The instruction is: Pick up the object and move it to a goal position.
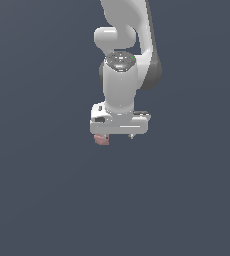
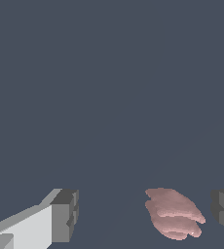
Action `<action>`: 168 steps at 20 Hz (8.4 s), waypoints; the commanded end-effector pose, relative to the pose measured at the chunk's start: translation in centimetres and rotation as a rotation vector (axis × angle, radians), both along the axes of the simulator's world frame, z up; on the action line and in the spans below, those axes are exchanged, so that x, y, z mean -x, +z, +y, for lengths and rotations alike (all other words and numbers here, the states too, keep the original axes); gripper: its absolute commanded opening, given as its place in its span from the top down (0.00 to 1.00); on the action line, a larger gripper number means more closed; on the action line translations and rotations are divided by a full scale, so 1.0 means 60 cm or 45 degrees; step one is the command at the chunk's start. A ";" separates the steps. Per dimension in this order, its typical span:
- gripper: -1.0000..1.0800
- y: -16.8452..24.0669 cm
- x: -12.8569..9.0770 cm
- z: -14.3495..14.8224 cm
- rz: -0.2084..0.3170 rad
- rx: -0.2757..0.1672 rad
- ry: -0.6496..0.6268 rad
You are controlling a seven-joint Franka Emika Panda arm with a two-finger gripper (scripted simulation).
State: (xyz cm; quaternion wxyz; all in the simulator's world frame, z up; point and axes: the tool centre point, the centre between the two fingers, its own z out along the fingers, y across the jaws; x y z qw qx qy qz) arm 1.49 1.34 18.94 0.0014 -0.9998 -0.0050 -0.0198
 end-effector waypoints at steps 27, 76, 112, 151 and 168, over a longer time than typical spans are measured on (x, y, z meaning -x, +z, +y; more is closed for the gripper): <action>0.04 0.019 -0.009 -0.064 -0.057 0.027 0.135; 0.04 -0.136 0.136 -0.132 0.036 0.045 1.645; 1.00 -0.234 0.154 -0.136 0.039 0.039 1.806; 1.00 -0.029 -0.048 -0.243 0.036 0.037 1.806; 1.00 0.070 -0.153 -0.297 0.037 0.038 1.806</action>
